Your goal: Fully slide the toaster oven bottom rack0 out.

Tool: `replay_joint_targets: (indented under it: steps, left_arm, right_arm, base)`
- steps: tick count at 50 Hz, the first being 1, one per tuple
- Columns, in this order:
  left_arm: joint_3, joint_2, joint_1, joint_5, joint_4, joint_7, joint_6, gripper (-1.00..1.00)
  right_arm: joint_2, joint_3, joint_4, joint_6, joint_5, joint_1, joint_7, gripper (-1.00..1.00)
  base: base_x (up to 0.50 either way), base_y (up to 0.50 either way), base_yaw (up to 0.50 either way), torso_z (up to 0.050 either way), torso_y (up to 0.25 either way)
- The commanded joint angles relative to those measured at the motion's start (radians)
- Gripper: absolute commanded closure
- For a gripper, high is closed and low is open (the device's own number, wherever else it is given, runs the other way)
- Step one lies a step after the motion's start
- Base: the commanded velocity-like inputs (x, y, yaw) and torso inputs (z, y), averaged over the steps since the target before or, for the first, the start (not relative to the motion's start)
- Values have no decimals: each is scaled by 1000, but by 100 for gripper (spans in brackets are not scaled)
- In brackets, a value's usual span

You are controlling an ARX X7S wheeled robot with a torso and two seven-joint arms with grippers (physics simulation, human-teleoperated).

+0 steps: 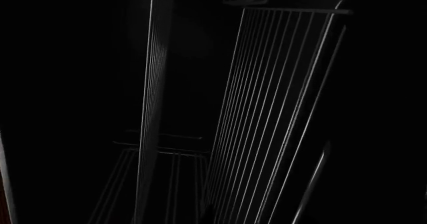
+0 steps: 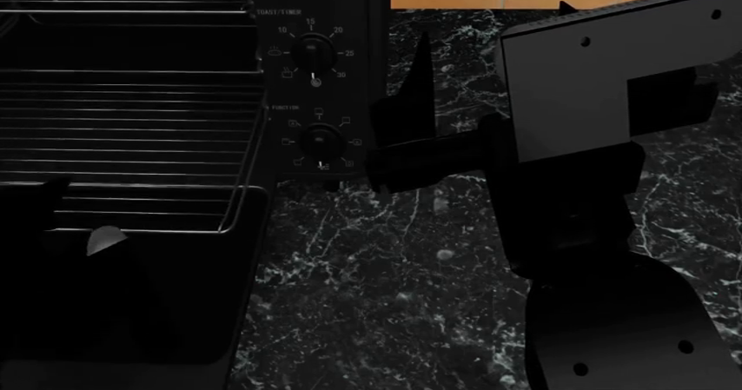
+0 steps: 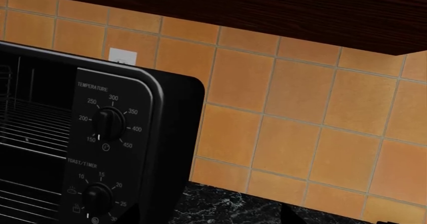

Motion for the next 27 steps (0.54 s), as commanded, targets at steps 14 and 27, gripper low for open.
replay_joint_targets:
  steps: [14,27]
  left_arm:
    - [99,45,388,1030,206,364,-57,-100]
    - [-36,68,548,1393,303,629,93,-100]
  right_arm:
    - [8,2,-4,7,15,3,8,-100]
    - [11,13,-28,33,28,16,12,-100]
  base:
    - [-34,9,29,-4,6]
    - [-47,13,36,-7,4]
